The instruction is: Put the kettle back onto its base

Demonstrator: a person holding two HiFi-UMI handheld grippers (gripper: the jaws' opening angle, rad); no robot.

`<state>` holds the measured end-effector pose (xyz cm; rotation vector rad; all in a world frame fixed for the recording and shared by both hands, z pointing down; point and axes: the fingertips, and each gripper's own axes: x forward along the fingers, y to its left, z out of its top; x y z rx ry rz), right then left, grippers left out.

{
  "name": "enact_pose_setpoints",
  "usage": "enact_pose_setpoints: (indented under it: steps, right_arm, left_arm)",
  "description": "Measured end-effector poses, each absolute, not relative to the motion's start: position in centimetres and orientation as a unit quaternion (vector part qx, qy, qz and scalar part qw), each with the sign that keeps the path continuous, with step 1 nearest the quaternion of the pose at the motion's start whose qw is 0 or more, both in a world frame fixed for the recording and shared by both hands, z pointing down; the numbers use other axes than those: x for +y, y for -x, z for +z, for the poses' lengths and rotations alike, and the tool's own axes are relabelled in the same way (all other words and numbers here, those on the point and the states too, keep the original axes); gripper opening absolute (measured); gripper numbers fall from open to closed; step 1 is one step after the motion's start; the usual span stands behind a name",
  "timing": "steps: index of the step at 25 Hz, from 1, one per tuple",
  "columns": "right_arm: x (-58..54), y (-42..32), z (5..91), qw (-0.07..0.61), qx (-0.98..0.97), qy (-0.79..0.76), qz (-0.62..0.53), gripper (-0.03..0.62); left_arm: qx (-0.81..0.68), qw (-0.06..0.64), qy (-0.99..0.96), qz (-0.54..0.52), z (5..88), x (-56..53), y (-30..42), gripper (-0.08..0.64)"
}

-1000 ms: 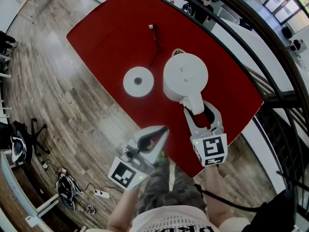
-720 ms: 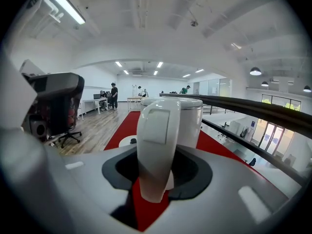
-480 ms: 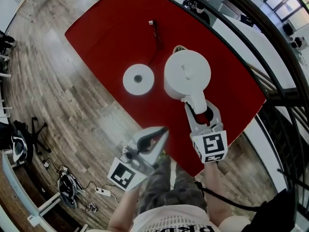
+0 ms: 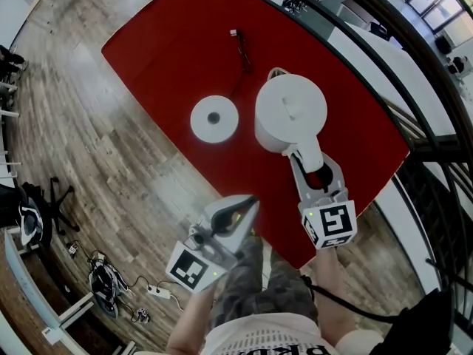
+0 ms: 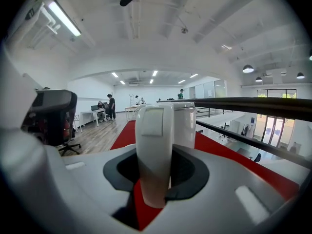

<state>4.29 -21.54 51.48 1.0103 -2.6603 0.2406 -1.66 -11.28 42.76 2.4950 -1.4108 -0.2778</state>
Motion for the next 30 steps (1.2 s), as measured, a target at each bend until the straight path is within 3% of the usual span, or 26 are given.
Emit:
enact_pose_setpoints:
  steps: [16, 30]
  right_arm:
    - [-21.4, -6.2, 46.4, 0.065, -0.929, -0.346, 0.111, 0.117]
    - [-19.2, -7.5, 40.1, 0.052, -0.937, -0.33, 0.105, 0.117]
  left_arm:
    - [-0.483, 0.122, -0.861, -0.103, 41.4, -10.6, 1.1, -0.002]
    - [-0.479, 0.084, -0.867, -0.109, 36.5, -9.8, 0.2, -0.002]
